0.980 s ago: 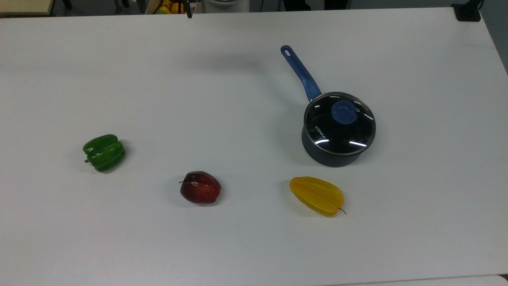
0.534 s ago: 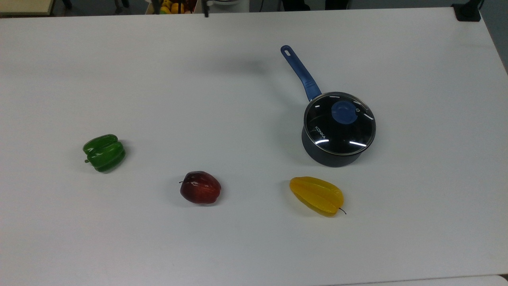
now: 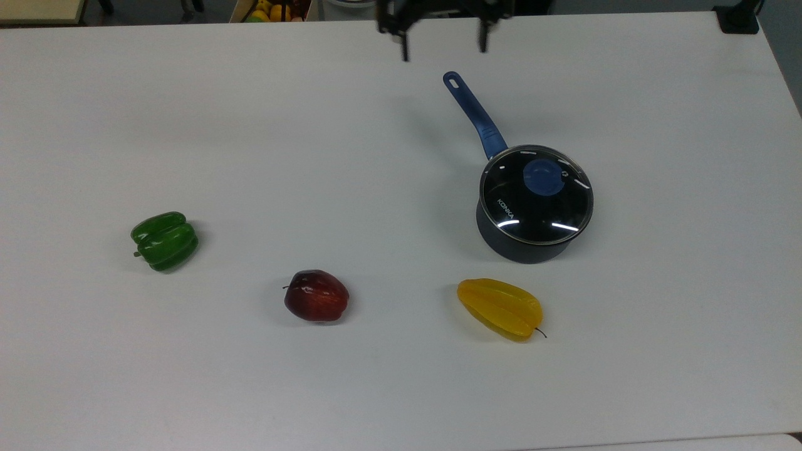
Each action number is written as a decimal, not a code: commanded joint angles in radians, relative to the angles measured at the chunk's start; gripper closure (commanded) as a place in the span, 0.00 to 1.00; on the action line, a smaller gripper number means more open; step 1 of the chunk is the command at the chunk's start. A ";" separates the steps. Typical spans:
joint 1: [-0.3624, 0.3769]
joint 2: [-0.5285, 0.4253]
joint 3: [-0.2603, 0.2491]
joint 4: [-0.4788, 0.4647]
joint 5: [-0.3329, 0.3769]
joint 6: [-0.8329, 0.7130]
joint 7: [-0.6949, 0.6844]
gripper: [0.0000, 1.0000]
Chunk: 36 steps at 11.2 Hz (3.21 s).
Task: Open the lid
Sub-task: 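Move the gripper down over the blue knob of the glass lid, then close the gripper on the blue lid knob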
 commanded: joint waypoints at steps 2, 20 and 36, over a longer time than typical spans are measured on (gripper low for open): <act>0.137 0.120 -0.013 0.005 -0.006 0.191 0.131 0.00; 0.215 0.329 0.002 -0.027 -0.179 0.414 0.377 0.15; 0.223 0.303 0.004 -0.019 -0.193 0.403 0.377 0.49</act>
